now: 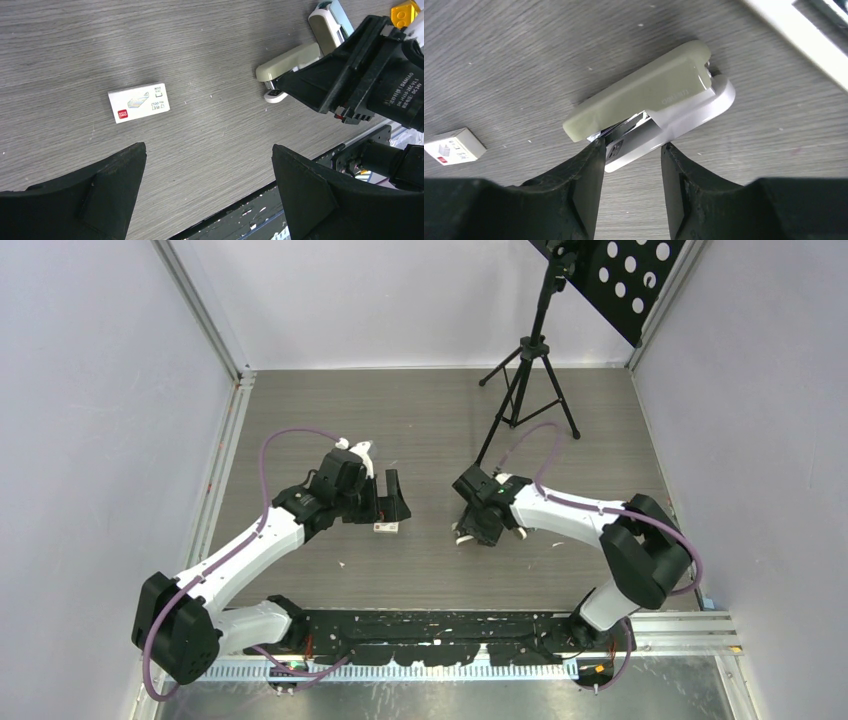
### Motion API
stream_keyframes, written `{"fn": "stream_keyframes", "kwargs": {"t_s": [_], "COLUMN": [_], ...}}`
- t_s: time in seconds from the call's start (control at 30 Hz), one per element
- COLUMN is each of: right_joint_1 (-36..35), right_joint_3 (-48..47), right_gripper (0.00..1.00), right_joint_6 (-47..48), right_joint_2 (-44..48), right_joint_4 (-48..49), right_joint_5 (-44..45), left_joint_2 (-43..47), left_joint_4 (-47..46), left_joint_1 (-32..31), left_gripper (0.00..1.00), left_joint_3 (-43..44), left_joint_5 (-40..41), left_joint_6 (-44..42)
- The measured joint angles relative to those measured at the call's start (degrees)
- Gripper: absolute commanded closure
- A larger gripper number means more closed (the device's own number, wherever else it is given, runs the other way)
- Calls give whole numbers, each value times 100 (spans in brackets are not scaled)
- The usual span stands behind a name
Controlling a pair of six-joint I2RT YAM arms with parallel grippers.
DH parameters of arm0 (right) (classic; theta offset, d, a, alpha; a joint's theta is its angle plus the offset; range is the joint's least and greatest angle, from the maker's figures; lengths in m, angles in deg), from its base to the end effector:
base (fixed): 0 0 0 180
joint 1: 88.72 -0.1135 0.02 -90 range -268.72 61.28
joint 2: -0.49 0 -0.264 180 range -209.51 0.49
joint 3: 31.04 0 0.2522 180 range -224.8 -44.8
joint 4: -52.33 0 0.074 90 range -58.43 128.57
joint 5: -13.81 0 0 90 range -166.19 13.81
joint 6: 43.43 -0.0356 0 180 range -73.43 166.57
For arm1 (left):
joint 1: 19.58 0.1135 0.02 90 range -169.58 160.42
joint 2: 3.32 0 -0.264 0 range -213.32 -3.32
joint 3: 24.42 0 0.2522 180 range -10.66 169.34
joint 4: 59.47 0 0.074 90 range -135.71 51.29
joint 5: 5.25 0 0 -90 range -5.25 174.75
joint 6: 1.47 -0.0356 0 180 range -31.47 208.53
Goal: Load the staples into the stapler
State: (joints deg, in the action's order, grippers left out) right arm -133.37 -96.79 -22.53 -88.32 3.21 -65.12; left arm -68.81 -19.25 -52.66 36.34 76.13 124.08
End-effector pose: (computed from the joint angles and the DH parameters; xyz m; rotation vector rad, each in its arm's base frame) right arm 0.2039 0.1918 0.1749 0.6352 2.7305 0.2196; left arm 0.1974 -0.1350 0.2558 0.0240 2.4753 -0.7325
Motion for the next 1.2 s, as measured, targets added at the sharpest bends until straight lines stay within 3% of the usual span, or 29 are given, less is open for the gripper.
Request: {"fn": "stream_keyframes", "kwargs": {"t_s": [0.1,0.27,0.47,0.7,1.0,1.2], "right_joint_1": [0,0,0,0,-4,-26], "right_joint_3": [-221,-874,-1928,-2192,-1272,-1224], "right_gripper": [56,69,71,70,68,69], "right_joint_6": [144,824,2223,3427,3285,3121], "right_joint_2": [-238,-785,-1569,-1716,-962,-962], "right_joint_4": [81,11,-278,-673,-81,122], "right_joint_5": [-94,-247,-413,-197,-494,-588], "left_joint_2": [0,28,118,214,212,179], "left_joint_4": [4,24,42,35,-4,-4], "left_joint_1": [0,0,0,0,0,0], "left_gripper": [1,1,1,1,1,1], "left_joint_3": [0,0,0,0,-31,-55], "left_joint_5": [4,48,72,94,94,105], "left_joint_6": [0,-11,-46,-129,-107,-35]}}
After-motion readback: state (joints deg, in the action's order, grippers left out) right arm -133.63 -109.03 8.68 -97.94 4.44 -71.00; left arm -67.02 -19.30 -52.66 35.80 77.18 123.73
